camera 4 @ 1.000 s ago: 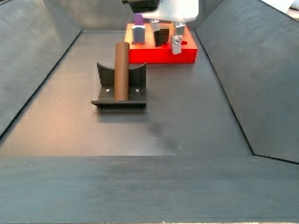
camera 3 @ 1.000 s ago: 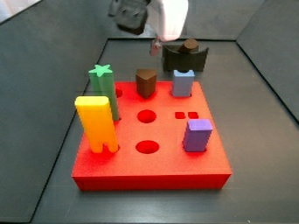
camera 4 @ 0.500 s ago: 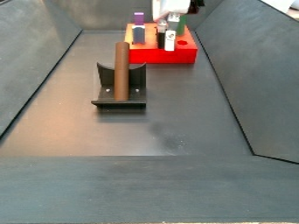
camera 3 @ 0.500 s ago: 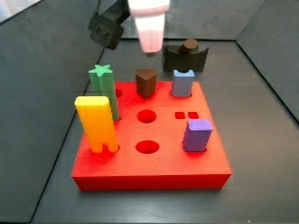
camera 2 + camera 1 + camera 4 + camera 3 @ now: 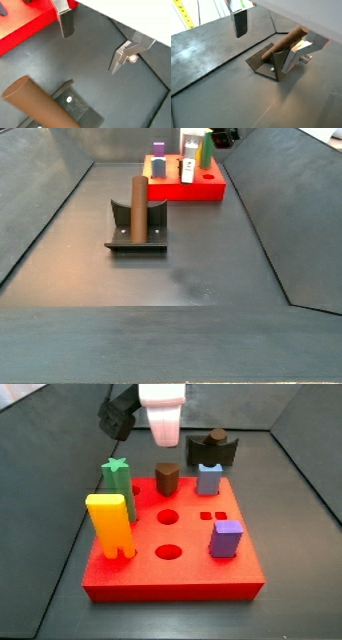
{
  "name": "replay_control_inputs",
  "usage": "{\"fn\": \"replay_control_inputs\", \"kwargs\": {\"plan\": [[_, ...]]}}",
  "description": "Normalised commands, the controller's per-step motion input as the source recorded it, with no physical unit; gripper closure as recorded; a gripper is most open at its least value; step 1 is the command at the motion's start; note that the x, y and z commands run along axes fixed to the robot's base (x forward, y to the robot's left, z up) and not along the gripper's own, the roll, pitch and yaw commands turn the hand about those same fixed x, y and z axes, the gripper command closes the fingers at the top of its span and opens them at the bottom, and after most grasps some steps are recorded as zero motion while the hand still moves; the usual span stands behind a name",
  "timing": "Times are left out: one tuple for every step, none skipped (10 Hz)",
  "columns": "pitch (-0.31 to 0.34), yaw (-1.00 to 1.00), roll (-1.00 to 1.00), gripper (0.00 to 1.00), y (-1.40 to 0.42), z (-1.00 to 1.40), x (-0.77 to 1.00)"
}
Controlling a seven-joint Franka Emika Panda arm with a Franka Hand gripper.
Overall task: Pick up the oval object. Move up. Place the oval object on the fixture. Regrasp the oval object. Move to above the board. Insert the oval object.
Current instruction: Regrasp the oval object.
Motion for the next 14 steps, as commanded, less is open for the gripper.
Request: {"fn": "replay_control_inputs", "kwargs": {"plan": [[0.218, -0.01, 0.15, 0.0, -0.01, -0.03, 1.0], [0.198, 0.04, 0.13, 0.0, -0.02, -0.02, 1.0], [0.181, 0.06, 0.11, 0.0, -0.02, -0.02, 1.0], [0.164, 0.07, 0.09, 0.0, -0.02, -0.02, 1.0], [0.153, 0.07, 0.08, 0.0, -0.02, -0.02, 1.0], [0.142, 0.07, 0.07, 0.0, -0.03, -0.02, 1.0], [0.134, 0.07, 0.06, 0.0, -0.03, -0.02, 1.0], [0.135, 0.06, 0.06, 0.0, -0.03, -0.02, 1.0], [0.131, 0.06, 0.06, 0.0, -0.03, -0.02, 0.95], [0.132, 0.05, 0.06, 0.0, -0.03, -0.01, 0.83], [0.133, 0.05, 0.06, 0.0, -0.03, -0.02, 0.75], [0.134, 0.05, 0.06, 0.0, -0.02, -0.01, 0.64], [0.137, 0.05, 0.07, 0.0, -0.02, -0.01, 0.59], [0.142, 0.05, 0.07, 0.0, -0.03, -0.02, 0.49]]}}
